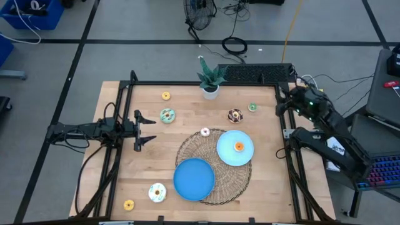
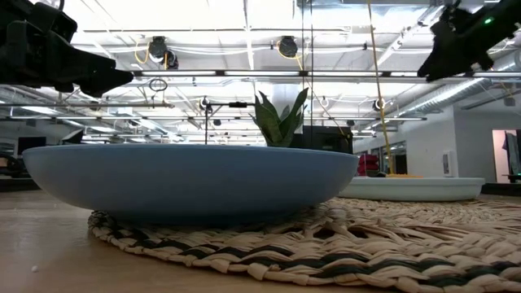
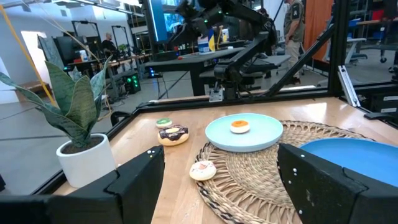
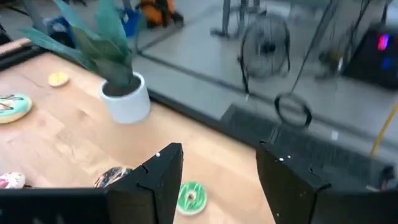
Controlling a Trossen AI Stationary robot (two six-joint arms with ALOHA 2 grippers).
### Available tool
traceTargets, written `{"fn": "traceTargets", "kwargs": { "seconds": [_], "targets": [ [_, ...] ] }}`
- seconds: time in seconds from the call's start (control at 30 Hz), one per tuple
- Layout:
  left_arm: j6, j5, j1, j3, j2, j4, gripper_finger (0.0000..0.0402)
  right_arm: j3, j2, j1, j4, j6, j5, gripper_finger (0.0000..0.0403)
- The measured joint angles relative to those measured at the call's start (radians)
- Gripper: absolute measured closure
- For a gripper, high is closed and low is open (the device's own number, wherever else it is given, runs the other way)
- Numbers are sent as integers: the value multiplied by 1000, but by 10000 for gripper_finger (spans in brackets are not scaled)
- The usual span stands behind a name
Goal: Pick & Place donuts
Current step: Put the small green donut on the light blue plate
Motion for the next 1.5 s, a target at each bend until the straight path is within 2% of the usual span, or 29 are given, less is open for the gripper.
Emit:
{"fn": "traceTargets", "kwargs": {
  "seconds": [0.23,0.43,0.57,0.93,1.07,1.4,1.5],
  "targets": [
    [0,0,0,0,0,0,96,0,320,0,-52,145,-13,216],
    [0,0,0,0,0,0,96,0,609,5,-72,154,-52,216],
    [0,0,0,0,0,0,96,0,731,10,-11,153,-52,216],
    [0,0,0,0,0,0,96,0,865,10,203,105,-51,216],
    [0,0,0,0,0,0,96,0,895,15,213,50,-51,212],
    [0,0,0,0,0,0,96,0,975,57,229,36,-49,129],
    [0,0,0,0,0,0,96,0,989,57,246,37,-46,116]
  ]
}}
